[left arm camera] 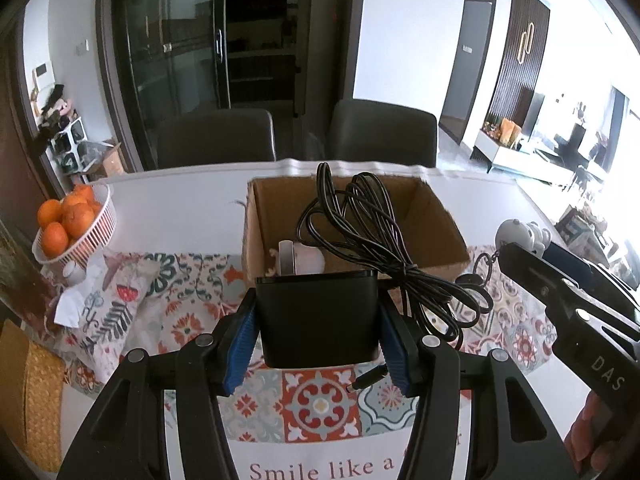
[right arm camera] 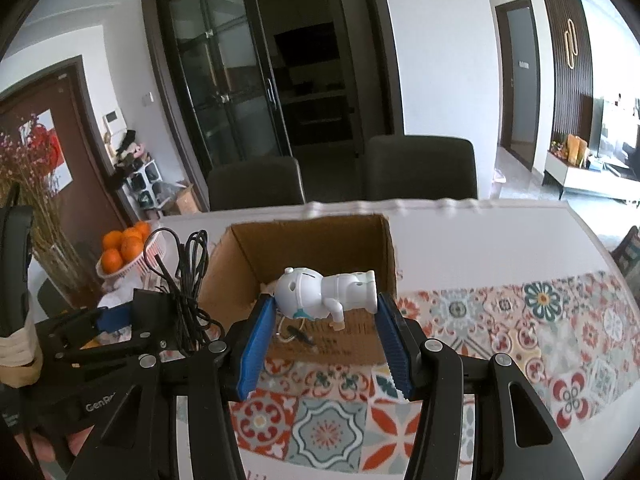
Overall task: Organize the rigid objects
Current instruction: 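Lift and carry the black charger and white figurine over the box with both tools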
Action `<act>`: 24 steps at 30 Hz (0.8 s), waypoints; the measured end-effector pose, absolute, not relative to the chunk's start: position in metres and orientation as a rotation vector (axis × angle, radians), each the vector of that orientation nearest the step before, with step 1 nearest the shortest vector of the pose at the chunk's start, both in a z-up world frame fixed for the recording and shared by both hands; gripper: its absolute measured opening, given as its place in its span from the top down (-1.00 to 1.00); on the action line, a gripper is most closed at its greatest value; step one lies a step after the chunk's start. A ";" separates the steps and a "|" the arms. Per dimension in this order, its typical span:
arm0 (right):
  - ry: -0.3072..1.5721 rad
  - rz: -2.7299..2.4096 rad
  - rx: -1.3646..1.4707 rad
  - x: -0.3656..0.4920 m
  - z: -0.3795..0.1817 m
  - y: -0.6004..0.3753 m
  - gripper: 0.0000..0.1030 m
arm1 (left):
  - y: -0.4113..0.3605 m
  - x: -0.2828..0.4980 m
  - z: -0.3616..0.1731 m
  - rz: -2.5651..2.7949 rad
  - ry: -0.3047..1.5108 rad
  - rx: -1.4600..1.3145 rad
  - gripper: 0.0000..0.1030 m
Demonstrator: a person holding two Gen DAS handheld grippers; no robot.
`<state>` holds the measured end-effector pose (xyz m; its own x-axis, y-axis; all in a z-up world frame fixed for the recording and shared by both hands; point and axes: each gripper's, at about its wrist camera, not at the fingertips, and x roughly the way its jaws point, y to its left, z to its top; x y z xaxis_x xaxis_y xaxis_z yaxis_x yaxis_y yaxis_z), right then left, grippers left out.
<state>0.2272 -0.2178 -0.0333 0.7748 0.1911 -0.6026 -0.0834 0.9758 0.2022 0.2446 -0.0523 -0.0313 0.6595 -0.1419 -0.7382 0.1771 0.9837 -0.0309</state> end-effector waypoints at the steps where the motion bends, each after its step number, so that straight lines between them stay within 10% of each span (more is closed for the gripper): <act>1: 0.665 0.153 0.165 0.231 -0.031 -0.217 -0.02 | -0.053 0.246 -0.029 -0.179 0.828 0.044 -0.06; 24: 0.662 0.168 0.137 0.299 -0.010 -0.210 -0.02 | -0.050 0.319 -0.010 -0.183 0.812 0.065 -0.06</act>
<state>0.2990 -0.2104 -0.0105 0.7763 0.1981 -0.5983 -0.1113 0.9775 0.1792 0.3187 -0.0497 -0.0102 0.6730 -0.1372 -0.7268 0.1869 0.9823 -0.0123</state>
